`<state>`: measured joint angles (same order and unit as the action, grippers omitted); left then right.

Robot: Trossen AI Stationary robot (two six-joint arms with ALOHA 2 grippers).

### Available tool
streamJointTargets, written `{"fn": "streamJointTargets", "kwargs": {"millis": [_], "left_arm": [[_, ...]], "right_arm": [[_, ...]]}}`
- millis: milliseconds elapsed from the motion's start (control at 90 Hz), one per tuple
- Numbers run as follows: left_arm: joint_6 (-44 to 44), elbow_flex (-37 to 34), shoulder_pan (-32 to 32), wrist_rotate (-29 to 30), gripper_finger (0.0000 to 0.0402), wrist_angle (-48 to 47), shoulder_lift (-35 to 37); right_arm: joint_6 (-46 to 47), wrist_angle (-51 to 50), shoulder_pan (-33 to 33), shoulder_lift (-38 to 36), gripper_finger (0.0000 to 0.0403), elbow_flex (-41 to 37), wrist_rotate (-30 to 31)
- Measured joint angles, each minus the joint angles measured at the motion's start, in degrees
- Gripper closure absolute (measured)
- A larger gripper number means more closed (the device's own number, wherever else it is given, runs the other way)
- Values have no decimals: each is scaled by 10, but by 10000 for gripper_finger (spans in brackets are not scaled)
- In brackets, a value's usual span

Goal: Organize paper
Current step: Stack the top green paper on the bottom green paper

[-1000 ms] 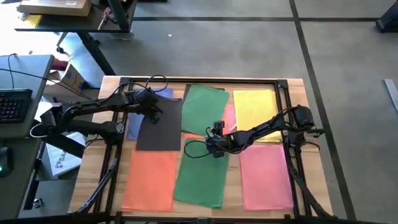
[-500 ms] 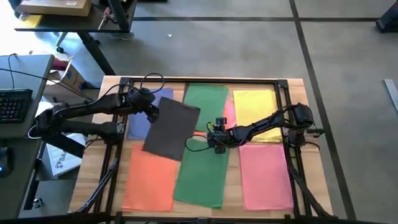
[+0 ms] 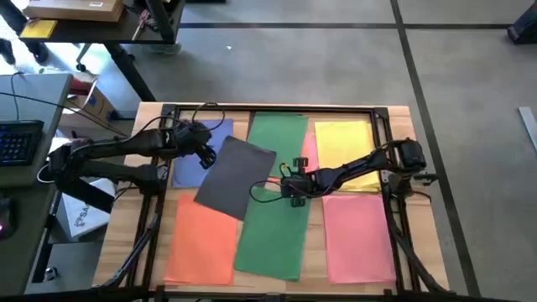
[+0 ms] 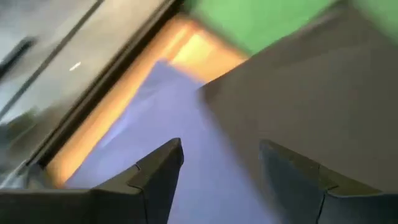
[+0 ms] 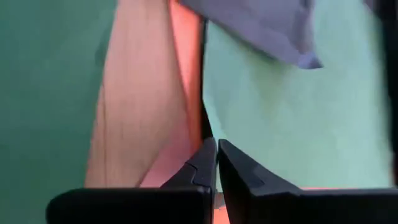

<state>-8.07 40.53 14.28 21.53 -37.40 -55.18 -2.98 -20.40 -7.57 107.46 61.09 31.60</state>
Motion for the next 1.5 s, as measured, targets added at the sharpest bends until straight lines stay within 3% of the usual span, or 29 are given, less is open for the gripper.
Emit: {"fn": "streamJointTargets", "kwargs": {"millis": [222,400,567,811,1033,1156,1500], "left_arm": [[100,-59,-63,-102,198,236,-13],[174,-119,-97,-123,198,434,-68],[236,-145,-125,-127,198,590,-160],[301,-143,-153,-183,198,782,-333],[308,-87,-169,-177,198,816,-446],[309,-47,-176,-133,198,819,-492],[301,1,-178,-83,202,802,-530]], "right_arm": [[11,-60,-22,-1,403,51,15],[87,-87,-43,-2,403,67,24],[148,-105,-63,-2,403,66,26],[212,-105,-87,-17,403,66,58],[246,-105,-97,-40,403,65,87],[250,-101,-97,-44,403,65,89],[260,-101,-111,-53,403,66,106]]}}
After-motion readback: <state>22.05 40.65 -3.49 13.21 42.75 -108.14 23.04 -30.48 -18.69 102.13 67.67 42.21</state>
